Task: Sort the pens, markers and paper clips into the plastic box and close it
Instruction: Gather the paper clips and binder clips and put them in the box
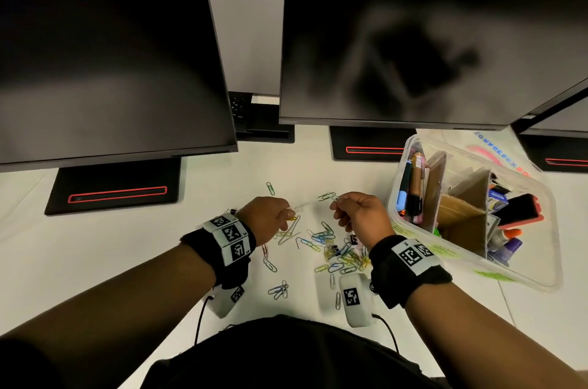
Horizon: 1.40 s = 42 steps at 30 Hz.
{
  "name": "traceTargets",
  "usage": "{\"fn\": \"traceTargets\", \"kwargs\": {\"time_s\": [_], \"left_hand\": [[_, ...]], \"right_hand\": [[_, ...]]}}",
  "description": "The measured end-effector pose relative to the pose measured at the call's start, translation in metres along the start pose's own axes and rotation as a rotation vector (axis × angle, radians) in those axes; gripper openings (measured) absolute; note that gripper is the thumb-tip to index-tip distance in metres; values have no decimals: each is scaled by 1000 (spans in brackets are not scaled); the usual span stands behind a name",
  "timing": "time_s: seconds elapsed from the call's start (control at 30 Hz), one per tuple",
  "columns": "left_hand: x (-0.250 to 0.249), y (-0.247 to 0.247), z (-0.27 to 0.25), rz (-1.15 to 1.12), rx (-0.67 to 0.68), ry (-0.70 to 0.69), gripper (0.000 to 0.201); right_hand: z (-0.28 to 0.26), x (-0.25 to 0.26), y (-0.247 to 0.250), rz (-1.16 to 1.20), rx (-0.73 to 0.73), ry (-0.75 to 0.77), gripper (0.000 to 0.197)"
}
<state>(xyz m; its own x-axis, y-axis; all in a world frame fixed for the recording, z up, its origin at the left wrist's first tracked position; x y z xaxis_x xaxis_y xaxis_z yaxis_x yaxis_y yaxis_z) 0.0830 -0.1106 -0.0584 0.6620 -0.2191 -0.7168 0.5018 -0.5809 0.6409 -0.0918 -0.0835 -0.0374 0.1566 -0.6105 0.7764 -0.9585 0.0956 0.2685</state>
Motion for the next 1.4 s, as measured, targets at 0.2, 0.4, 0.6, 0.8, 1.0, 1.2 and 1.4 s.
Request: {"fn": "traceTargets", "kwargs": {"time_s": [0.2, 0.4, 0.6, 0.8, 1.0, 1.2, 1.4], "left_hand": [[-14, 4, -1, 140, 62, -132, 26], [-33, 3, -1, 41, 9, -193, 24], [-21, 5, -3, -193, -107, -129, 38], [-32, -6, 0, -333, -70, -166, 31], [-7, 2, 1, -299, -78, -70, 32], [58, 18, -27, -486, -159, 217, 27], [93, 30, -60, -422, -166, 388, 34]], "right_hand": [[-1, 0, -2, -29, 10, -19, 34], [-4, -3, -31, 3, 178, -93, 28], [-3, -11, -27, 142, 253, -149, 31], [-5, -1, -40, -65, 227, -52, 30], [9, -5, -30, -559, 12, -1, 23], [8, -5, -48, -816, -6, 106, 33], [16, -24, -117, -1178, 199, 345, 40]]}}
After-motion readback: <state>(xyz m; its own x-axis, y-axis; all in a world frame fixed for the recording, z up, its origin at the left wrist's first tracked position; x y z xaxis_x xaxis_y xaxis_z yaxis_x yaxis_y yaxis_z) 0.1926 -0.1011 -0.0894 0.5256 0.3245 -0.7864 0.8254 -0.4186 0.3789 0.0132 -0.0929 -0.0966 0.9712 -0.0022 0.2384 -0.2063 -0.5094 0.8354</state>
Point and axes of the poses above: each hand's wrist, its own z-axis towards the middle knuckle, its own y-axis out of the back of the hand, x = y × z, the point moved 10 cm from there along z, towards the middle knuckle, and after that the axes turned 12 degrees about -y, right-handed, at the moved point
